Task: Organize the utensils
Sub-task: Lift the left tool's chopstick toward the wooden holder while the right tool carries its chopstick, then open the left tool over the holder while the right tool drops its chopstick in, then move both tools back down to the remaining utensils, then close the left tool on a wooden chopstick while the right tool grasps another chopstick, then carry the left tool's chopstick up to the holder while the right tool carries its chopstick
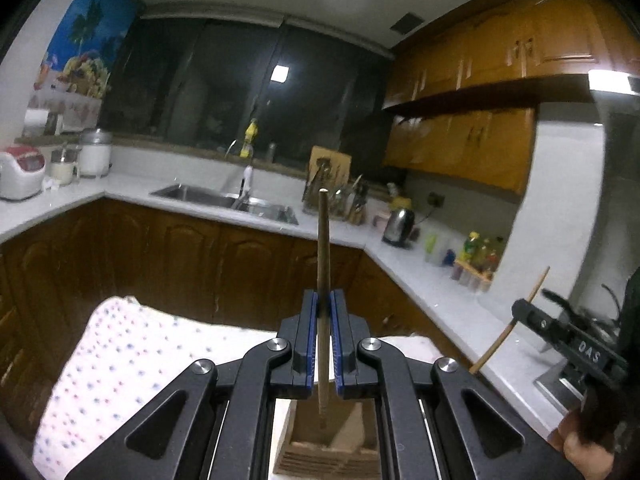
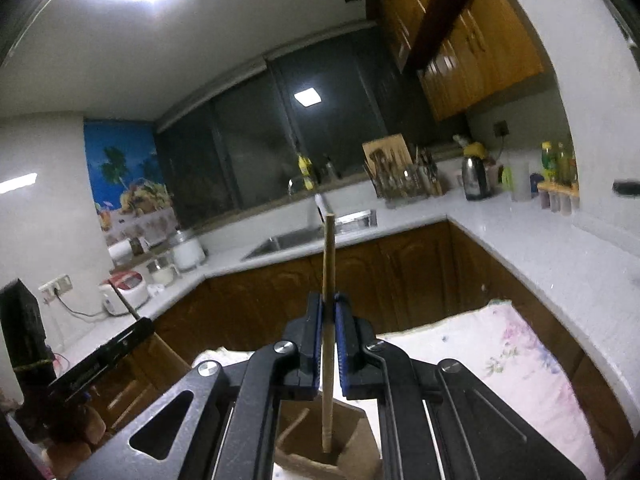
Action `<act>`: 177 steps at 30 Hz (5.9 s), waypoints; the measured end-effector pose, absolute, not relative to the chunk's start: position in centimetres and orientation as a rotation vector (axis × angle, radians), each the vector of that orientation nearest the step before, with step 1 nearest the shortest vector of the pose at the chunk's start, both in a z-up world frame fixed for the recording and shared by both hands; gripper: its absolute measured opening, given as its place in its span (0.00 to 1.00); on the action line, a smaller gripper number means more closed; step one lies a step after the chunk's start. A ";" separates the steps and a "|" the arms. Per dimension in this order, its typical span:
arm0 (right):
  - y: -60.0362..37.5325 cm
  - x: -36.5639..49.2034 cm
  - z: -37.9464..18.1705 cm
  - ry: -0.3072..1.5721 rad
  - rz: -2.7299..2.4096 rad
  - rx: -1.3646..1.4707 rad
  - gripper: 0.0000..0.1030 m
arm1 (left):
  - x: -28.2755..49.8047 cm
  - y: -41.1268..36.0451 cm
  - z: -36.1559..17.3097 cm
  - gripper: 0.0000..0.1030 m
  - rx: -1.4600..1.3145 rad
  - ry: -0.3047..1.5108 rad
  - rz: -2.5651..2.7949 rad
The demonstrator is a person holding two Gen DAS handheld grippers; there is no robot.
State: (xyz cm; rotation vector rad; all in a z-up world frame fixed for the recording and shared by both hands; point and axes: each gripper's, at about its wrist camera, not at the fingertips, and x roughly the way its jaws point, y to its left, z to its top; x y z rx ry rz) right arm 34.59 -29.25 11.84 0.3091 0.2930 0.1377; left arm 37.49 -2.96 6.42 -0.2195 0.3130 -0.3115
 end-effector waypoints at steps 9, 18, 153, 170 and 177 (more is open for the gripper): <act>-29.6 37.1 6.0 0.365 0.146 0.361 0.06 | 42.2 -5.9 0.5 0.04 -0.233 0.402 -0.281; -29.8 38.2 3.1 0.434 0.147 0.413 0.07 | 44.9 -5.0 1.6 0.05 -0.248 0.445 -0.285; -23.0 28.3 -9.5 1.036 0.202 0.184 0.16 | 32.7 -4.3 -6.1 0.06 0.034 1.124 -0.350; -24.5 25.2 -4.8 0.911 0.224 0.263 0.07 | 29.1 -2.7 -1.1 0.03 -0.088 0.990 -0.385; -24.4 22.3 -1.2 0.827 0.242 0.262 0.07 | 24.9 -0.4 3.6 0.03 -0.154 0.869 -0.425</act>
